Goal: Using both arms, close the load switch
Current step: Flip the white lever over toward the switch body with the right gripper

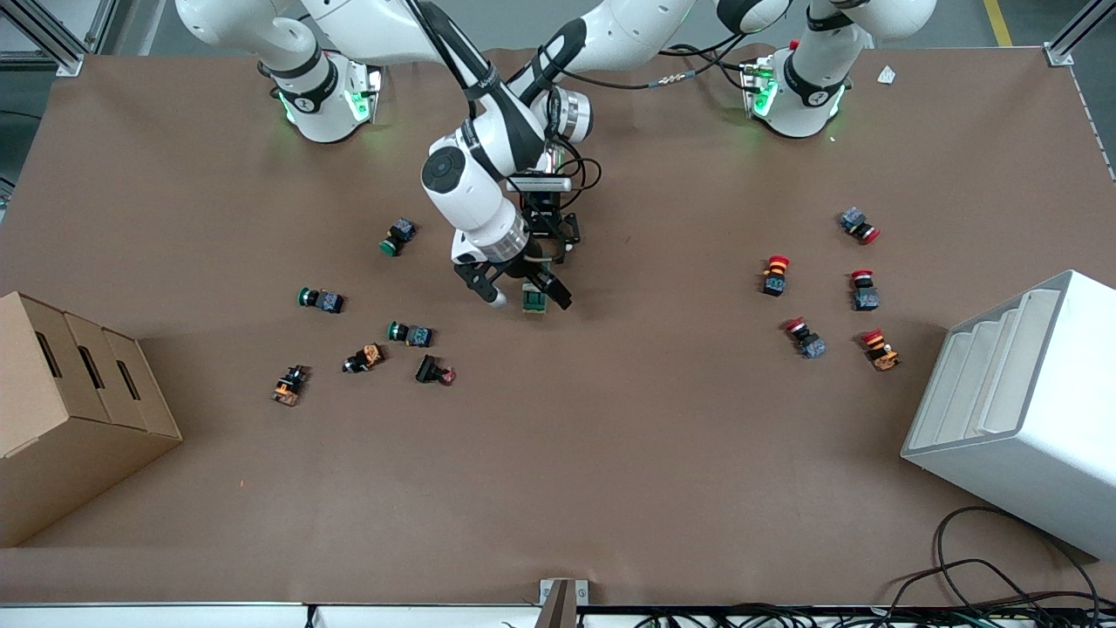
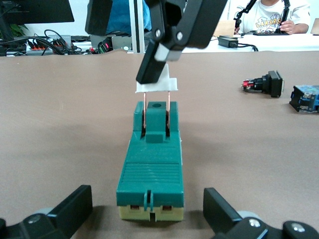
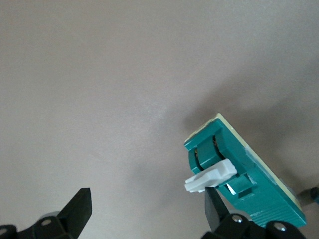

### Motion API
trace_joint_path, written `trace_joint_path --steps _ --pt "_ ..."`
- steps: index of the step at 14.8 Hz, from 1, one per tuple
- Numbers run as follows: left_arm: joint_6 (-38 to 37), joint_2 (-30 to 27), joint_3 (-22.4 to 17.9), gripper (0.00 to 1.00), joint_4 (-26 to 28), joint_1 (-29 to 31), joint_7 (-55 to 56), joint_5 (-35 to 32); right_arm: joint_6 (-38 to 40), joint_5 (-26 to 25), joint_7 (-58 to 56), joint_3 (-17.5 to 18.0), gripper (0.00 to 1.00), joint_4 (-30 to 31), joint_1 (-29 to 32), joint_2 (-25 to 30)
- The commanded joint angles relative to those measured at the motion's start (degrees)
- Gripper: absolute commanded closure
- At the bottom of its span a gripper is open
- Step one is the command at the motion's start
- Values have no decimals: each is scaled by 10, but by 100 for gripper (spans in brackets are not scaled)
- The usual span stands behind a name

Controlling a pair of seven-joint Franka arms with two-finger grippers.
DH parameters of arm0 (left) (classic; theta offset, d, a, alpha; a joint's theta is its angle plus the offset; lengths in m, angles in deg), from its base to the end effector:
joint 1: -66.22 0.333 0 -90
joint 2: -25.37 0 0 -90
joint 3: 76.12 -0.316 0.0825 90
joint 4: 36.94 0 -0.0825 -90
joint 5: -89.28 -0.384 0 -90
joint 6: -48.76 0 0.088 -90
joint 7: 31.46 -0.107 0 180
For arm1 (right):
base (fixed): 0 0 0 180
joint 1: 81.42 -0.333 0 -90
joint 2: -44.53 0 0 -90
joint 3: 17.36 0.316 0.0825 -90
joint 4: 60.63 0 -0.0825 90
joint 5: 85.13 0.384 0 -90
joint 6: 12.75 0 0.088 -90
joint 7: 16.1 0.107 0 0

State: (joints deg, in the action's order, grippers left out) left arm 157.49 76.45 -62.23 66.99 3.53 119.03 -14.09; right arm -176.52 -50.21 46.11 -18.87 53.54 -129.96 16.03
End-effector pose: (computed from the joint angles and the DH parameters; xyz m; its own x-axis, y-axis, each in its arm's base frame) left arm 0.2098 -0.5664 0.0548 0.3619 -0.0167 0.9321 -0.0472 -0.9989 0.0005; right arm 0.4548 0.4437 0.2424 0.7005 -0.6917 -0.1758 -0.6948 -0.6049 -0.3890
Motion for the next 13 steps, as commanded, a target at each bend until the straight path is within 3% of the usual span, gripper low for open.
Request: trace_joint_path --steps 1,6,13 --pt "9 29 -1 0 -21 8 11 -5 6 4 -10 3 0 -12 10 -6" --pt "9 30 -1 0 -21 8 11 -6 6 1 -29 3 0 -12 19 -9" --pt "9 39 -1 0 -29 7 9 -6 6 0 -28 2 0 -52 21 -56"
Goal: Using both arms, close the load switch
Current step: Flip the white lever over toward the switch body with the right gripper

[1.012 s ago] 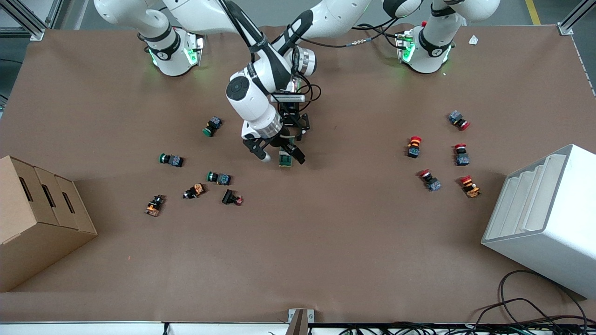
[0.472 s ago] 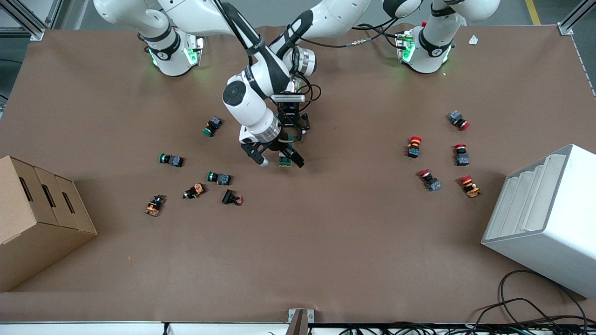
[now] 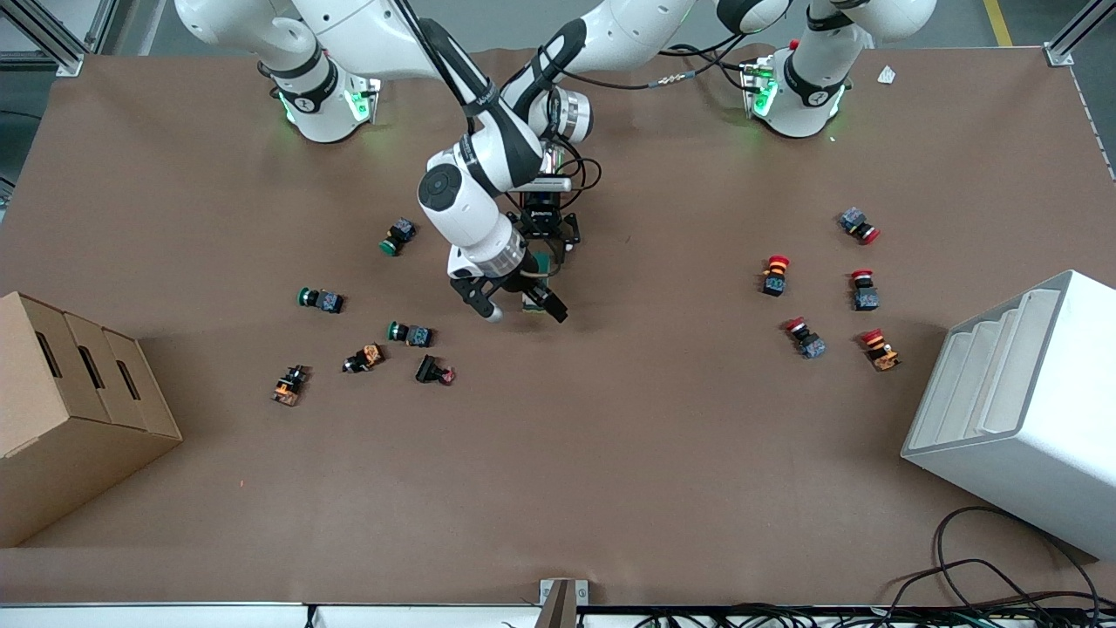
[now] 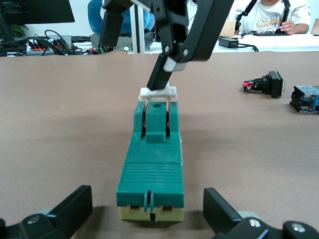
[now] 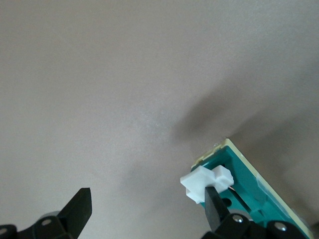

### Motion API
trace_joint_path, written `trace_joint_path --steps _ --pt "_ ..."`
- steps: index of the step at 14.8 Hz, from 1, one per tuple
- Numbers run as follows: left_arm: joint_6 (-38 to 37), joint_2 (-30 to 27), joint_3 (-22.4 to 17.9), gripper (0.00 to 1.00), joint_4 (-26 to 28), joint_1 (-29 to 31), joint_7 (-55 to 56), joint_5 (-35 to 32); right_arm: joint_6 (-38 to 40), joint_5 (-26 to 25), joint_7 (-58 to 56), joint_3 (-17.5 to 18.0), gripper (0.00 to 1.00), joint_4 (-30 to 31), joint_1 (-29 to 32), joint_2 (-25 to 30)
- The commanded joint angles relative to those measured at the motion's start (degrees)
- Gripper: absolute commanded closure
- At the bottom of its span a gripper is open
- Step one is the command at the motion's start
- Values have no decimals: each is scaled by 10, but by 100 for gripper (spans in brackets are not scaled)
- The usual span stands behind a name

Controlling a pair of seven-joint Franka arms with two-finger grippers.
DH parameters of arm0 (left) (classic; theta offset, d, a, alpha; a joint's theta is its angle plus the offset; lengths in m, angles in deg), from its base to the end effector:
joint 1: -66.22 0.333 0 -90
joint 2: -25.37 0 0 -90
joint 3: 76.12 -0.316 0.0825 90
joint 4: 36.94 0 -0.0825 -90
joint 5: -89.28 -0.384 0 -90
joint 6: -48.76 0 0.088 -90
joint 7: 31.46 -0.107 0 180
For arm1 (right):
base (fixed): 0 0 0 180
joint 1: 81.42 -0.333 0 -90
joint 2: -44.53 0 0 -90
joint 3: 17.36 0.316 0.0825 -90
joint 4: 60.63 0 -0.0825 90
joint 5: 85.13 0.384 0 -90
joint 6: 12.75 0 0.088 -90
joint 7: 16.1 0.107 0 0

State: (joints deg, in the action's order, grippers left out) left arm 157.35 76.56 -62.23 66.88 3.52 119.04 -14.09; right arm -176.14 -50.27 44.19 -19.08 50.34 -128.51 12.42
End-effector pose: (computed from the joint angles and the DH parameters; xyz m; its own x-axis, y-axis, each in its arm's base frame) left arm 0.2101 -0.5666 0.0544 0.3602 -0.0162 0.9327 -0.0458 -0.9989 0.0003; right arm 0.4752 0.4394 0.2244 0.7053 -0.6902 -0.1617 -0.6894 -0.6148 -0.3832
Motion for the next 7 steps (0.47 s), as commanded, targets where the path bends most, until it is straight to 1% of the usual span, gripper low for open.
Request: trace_joint_path --steps 1,4,7 --pt "10 37 -2 0 -27 7 8 -6 2 0 -9 4 0 -23 7 -24" --pt "10 36 -1 0 -27 7 9 -6 2 -6 -9 -1 0 -38 6 -42" --pt "14 34 -1 0 -27 8 6 -6 3 -12 -11 -4 0 -43 9 -45"
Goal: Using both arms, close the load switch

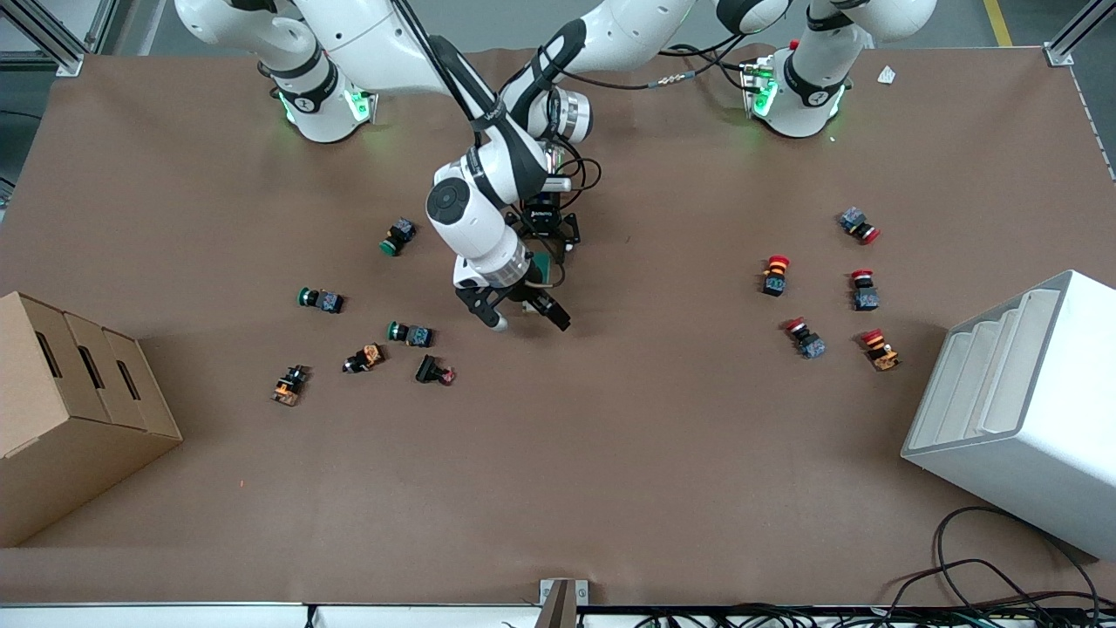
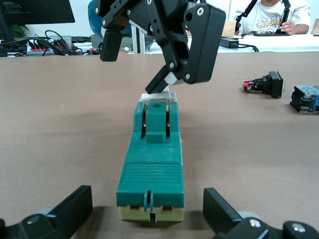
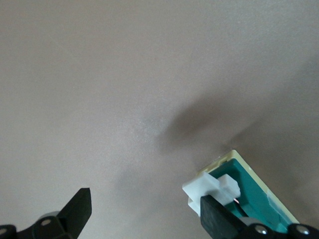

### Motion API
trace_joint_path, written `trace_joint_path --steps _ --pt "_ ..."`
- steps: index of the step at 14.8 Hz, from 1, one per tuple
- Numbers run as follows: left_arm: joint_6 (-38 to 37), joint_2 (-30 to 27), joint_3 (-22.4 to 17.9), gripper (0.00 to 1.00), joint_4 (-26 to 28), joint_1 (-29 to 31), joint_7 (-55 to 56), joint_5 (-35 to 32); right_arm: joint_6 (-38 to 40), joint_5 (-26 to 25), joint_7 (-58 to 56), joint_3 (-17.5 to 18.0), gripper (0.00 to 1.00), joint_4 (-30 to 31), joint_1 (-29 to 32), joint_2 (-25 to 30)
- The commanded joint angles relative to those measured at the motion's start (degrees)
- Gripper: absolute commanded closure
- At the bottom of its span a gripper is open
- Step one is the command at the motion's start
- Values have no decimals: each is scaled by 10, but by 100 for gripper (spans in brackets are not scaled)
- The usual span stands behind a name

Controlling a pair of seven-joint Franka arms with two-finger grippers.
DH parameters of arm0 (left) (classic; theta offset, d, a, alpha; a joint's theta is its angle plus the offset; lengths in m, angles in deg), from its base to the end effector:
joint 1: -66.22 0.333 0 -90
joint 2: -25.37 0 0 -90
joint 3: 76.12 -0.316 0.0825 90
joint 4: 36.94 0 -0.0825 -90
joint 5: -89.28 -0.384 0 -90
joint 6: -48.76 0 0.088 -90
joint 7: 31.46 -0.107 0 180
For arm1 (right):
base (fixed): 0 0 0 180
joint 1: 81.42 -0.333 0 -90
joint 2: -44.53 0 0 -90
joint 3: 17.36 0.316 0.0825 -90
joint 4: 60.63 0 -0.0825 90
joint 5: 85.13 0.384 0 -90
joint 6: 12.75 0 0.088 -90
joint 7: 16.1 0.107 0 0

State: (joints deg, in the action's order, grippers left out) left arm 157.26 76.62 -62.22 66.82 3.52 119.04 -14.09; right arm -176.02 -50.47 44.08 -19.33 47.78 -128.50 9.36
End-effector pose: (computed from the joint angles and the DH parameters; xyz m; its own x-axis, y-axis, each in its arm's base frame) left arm 0.2103 -0.5667 0.0542 0.3592 -0.0161 0.9331 -0.0450 -0.9990 0.0001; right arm 0.4829 0.4440 0.2079 0.7064 -0.6904 -0.1560 -0.6892 -0.6206 -0.3741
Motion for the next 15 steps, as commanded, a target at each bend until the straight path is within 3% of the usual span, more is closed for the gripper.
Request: trace_joint_path --steps 1,3,7,11,12,15 --pt "15 33 -1 0 -26 8 6 -6 5 -14 -14 -5 0 -19 14 -13" --pt "15 33 -1 0 -26 8 5 -6 63 -34 -14 -22 0 -36 17 -9" --pt "20 28 0 0 -29 9 11 -5 243 -141 -44 -85 0 -75 29 33" --pt "20 21 6 0 -44 12 -20 16 403 -159 -256 -102 0 -79 122 106" --pt "21 19 6 0 -57 13 -43 37 438 -168 -304 -105 0 -79 148 122" --pt "60 -17 10 0 -99 24 -183 164 549 -270 -423 -103 0 -91 227 174"
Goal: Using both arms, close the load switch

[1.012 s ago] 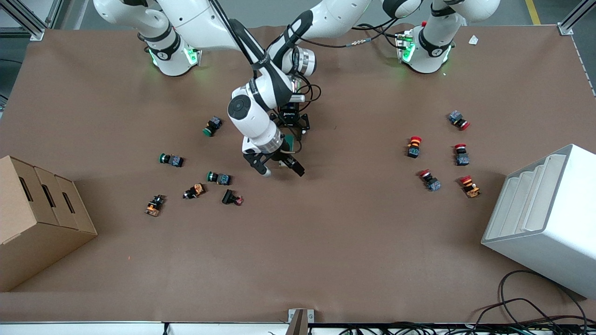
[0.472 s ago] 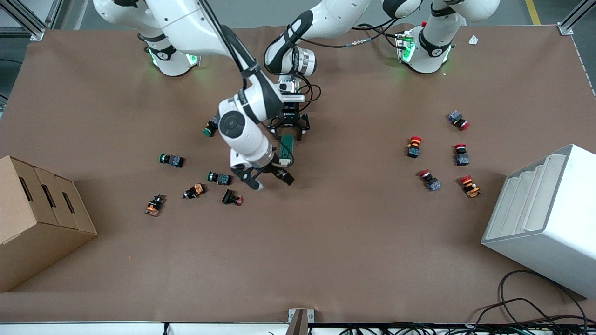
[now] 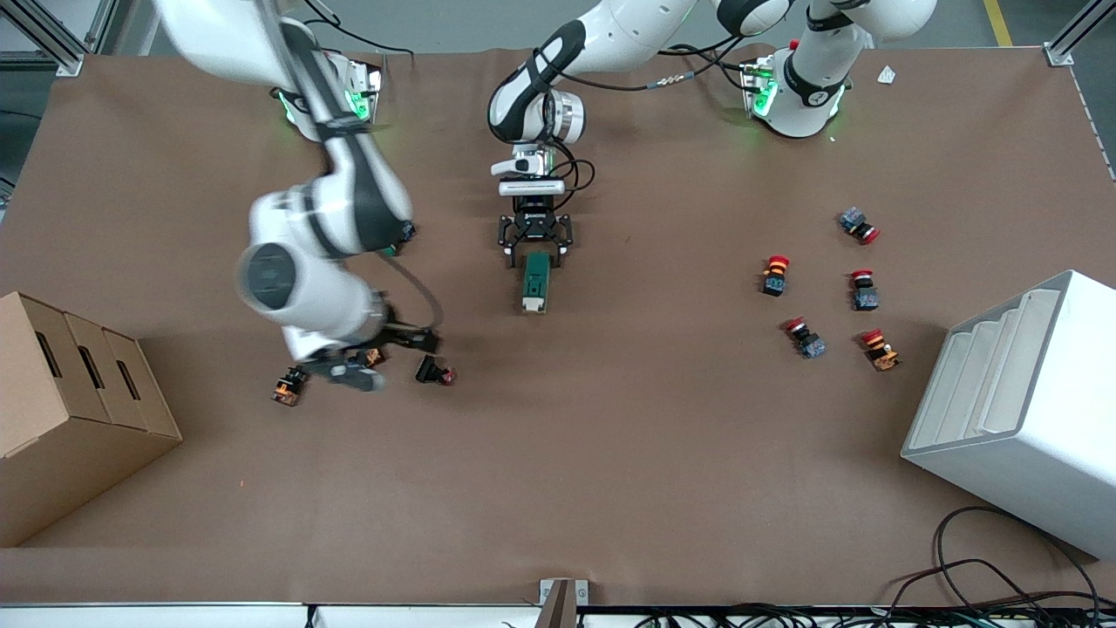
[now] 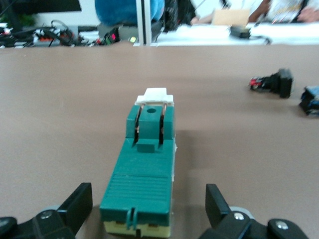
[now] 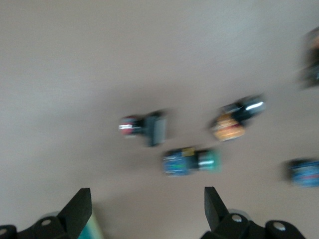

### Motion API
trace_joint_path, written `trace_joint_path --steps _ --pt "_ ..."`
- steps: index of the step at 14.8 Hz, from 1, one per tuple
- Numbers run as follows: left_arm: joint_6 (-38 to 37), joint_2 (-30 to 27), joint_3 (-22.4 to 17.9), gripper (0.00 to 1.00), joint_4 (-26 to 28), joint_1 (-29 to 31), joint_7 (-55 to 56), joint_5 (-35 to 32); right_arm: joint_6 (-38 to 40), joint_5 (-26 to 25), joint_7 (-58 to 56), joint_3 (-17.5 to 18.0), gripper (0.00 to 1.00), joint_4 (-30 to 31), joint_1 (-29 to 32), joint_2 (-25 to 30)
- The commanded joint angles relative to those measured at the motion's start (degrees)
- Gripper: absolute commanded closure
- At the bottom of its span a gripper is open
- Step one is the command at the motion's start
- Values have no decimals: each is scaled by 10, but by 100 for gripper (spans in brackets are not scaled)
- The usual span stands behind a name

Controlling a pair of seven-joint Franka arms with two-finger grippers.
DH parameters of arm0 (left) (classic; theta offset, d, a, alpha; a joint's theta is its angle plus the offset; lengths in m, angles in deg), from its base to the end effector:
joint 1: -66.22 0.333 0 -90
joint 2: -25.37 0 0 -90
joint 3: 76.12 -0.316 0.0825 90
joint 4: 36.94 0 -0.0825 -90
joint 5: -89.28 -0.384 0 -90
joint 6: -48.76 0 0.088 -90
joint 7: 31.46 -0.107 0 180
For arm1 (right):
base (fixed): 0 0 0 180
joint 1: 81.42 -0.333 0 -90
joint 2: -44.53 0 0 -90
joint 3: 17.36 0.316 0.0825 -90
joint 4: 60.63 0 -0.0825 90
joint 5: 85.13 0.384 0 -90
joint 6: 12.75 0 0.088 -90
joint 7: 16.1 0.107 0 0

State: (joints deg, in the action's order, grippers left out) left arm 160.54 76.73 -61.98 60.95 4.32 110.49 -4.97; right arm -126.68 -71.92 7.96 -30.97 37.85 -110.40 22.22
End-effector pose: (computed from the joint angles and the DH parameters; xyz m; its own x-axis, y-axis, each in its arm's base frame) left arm 0.2258 -0.5945 0.0776 0.4522 -0.0107 0.8918 0.0324 -0.9991 -0.0285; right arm 0.6129 0.1971 0.3580 0.9610 -0.2354 -0.1453 -0.2455 -0.9678 -0.0553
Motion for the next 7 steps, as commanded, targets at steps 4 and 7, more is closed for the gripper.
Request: trace_joint_path --steps 4,7 --pt "28 -36 8 0 -100 33 -234 180 207 -90 -150 17 0 -78 131 62" --pt "28 -38 9 0 -127 40 -279 210 247 -128 -167 19 0 -104 152 87"
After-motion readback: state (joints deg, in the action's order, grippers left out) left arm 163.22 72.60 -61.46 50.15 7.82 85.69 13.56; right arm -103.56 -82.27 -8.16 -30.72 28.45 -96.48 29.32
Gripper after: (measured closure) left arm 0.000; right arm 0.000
